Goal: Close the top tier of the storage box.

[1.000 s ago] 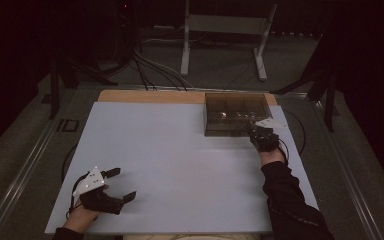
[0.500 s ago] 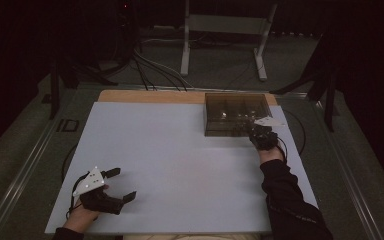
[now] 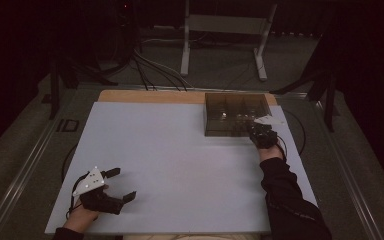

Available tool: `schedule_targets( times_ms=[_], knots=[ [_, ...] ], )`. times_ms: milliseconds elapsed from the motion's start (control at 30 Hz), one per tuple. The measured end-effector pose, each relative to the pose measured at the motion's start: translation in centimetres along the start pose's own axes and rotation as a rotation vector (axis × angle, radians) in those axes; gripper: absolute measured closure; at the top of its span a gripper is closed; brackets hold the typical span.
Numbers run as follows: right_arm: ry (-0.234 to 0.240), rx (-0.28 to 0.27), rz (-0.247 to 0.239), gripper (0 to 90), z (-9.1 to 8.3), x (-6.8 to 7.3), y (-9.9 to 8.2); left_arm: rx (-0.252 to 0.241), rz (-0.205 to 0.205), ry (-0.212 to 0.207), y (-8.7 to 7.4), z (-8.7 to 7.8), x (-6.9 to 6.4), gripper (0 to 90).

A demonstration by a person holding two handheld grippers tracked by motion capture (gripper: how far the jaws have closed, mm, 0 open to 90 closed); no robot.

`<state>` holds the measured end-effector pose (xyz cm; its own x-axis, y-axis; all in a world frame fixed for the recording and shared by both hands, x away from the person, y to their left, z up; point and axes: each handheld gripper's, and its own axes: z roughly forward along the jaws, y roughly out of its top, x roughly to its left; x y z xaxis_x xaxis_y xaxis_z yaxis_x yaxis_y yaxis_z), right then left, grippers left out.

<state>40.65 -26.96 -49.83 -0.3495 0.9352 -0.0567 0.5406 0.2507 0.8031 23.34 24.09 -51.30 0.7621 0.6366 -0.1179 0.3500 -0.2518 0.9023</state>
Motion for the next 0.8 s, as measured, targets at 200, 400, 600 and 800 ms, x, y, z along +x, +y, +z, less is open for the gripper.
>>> schedule_targets(
  times_ms=[200, 400, 600, 800],
  knots=[
    [-0.003, 0.000, 0.002, 90.0, 0.17, -0.09, 0.06, 0.001, 0.000, 0.000, 0.00, 0.00, 0.00, 0.0],
    [-0.006, 0.002, 0.003, 90.0, 0.36, -0.28, 0.10, 0.002, 0.002, -0.001, 0.00, 0.01, 0.01, 0.0],
    [-0.005, 0.004, 0.002, 90.0, 0.39, -0.27, 0.12, 0.003, 0.002, -0.001, -0.01, 0.02, 0.01, 0.0],
    [-0.005, 0.004, 0.002, 90.0, 0.39, -0.26, 0.13, 0.002, 0.001, -0.001, -0.01, 0.03, 0.02, 0.0]
  ],
)
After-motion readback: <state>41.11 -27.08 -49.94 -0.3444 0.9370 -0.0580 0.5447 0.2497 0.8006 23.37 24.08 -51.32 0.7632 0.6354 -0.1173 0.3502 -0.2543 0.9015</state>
